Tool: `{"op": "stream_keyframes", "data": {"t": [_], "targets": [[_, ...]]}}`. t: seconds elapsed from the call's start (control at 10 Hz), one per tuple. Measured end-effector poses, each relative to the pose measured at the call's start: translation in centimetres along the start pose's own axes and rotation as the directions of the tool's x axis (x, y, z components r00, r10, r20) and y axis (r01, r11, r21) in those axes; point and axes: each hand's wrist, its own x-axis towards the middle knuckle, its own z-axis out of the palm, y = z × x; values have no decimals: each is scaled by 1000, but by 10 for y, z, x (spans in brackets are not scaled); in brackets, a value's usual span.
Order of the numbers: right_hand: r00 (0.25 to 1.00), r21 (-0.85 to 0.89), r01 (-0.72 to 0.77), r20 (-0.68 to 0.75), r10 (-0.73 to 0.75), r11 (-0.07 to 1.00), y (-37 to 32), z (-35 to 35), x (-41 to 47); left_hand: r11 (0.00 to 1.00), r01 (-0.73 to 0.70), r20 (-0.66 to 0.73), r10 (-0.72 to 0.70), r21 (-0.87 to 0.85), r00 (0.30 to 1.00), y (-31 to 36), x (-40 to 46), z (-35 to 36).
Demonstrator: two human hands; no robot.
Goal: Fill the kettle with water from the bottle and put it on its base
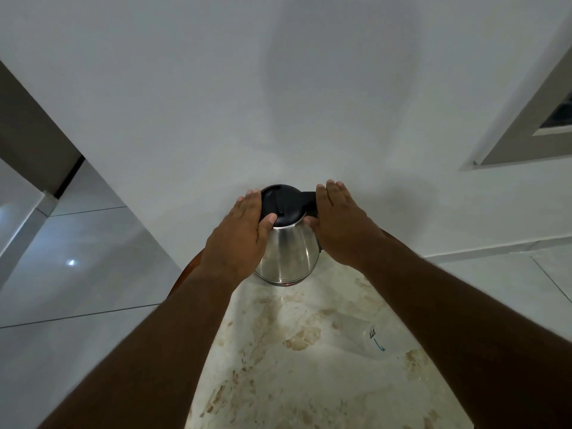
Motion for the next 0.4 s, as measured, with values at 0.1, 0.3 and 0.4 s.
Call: {"op": "stream_keyframes", "data": {"t": [0.1, 0.3, 0.4], "targets": [[1000, 3, 8, -12, -8, 1000, -1, -1, 0, 1000, -1, 16, 1, 7, 1000, -1, 1, -1], [993, 62, -44, 110, 36, 997, 2, -24, -11, 993, -25, 212, 0, 114, 977, 9, 4, -33], [993, 64, -35, 113, 28, 997, 0, -78, -20, 988, 45, 162, -69, 145, 984, 16, -1, -90]]}}
